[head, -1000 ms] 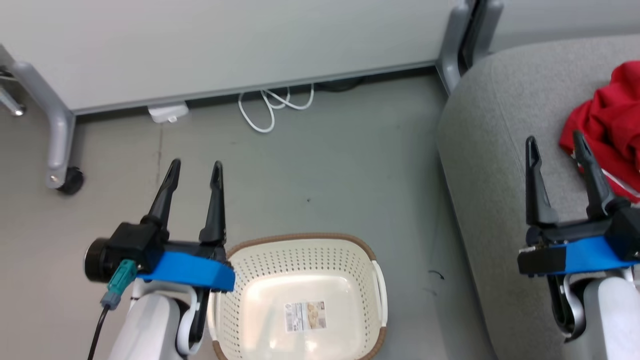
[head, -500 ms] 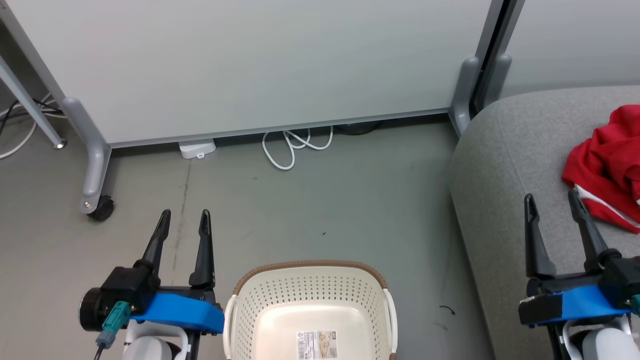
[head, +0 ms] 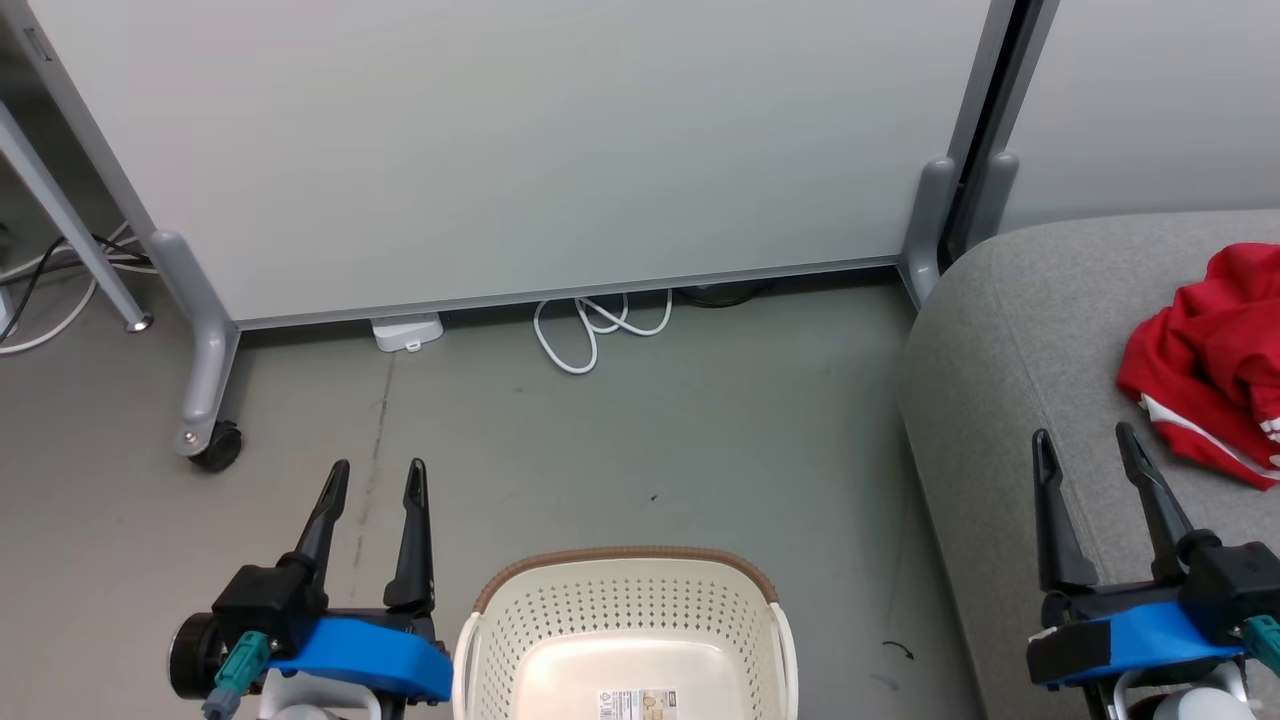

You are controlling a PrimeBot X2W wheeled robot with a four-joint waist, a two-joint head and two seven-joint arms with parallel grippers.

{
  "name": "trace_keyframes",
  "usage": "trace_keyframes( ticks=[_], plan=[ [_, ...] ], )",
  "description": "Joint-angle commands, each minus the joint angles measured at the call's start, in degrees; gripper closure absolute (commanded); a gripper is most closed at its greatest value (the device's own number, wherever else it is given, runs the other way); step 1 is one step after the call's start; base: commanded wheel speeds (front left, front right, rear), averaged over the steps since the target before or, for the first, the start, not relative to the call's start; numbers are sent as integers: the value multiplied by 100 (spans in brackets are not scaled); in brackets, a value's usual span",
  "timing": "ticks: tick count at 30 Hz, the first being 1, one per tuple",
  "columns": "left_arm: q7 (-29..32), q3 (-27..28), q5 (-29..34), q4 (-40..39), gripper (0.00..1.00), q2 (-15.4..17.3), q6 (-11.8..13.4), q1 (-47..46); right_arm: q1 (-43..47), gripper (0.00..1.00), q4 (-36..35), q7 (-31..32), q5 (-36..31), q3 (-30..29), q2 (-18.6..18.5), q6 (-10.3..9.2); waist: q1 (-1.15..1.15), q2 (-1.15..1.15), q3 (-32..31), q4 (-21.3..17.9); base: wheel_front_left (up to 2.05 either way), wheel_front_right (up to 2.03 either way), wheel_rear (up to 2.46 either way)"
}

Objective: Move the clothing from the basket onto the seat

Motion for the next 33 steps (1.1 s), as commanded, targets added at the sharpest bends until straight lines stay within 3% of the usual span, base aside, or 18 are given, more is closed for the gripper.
trace_keyframes(
  ticks=[1, 4, 5, 10, 33],
  plan=[
    [-27, 20, 40, 13, 0, -2, -20, 35, 78, 0, 13, -19, 22, 7, 12, 3, 0, 0, -4, 1, 0, 0, 0],
    [-27, 45, 85, 36, 0, -10, -26, 47, 79, 0, 30, -19, 52, 16, 13, 3, 0, 0, -9, -2, 0, 0, 0],
    [0, 39, 59, 29, 100, -10, -2, 29, 8, 100, 20, 0, 50, 13, 2, 1, 0, 0, -10, -2, 0, 0, 0],
    [65, 56, -51, 240, 100, -46, -2, 193, 44, 100, 283, 73, 151, -12, 34, 0, 0, 0, -12, -3, 0, 0, 0],
    [674, 380, -2392, 51, 100, -58, -15, 92, -45, 100, 353, 673, 2759, 18, 23, 0, 0, 0, -14, -29, 0, 0, 0]
  ],
)
